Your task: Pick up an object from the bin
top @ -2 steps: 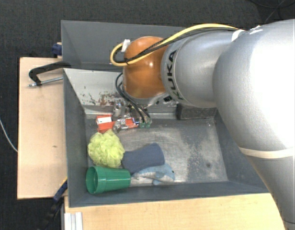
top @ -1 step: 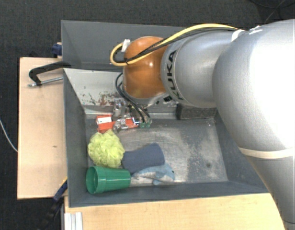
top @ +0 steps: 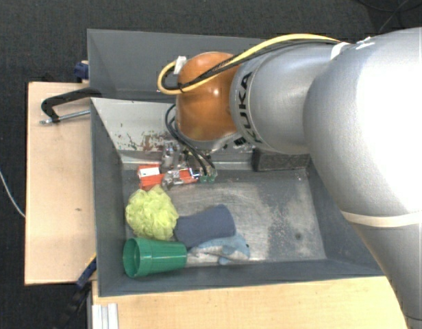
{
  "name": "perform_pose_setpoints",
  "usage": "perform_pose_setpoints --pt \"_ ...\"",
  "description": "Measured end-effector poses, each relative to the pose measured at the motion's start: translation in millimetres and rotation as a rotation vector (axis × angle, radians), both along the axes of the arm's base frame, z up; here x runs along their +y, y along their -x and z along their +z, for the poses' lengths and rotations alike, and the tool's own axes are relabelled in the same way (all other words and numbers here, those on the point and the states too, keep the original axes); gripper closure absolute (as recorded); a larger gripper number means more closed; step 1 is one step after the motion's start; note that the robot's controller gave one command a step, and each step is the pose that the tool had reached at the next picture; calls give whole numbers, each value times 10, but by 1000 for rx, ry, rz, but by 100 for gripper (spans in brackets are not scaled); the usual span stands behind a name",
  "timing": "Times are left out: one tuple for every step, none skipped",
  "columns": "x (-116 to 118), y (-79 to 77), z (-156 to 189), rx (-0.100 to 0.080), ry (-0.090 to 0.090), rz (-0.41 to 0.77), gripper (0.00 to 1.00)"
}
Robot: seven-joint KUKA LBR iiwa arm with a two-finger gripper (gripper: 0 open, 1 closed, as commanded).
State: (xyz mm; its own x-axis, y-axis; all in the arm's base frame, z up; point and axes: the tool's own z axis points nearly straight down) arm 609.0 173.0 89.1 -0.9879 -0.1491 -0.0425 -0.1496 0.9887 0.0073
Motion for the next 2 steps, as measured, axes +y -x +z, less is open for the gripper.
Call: perform_pose_setpoints --pt "0 0 0 0 0 0 100" --pt "0 0 0 0 0 0 100"
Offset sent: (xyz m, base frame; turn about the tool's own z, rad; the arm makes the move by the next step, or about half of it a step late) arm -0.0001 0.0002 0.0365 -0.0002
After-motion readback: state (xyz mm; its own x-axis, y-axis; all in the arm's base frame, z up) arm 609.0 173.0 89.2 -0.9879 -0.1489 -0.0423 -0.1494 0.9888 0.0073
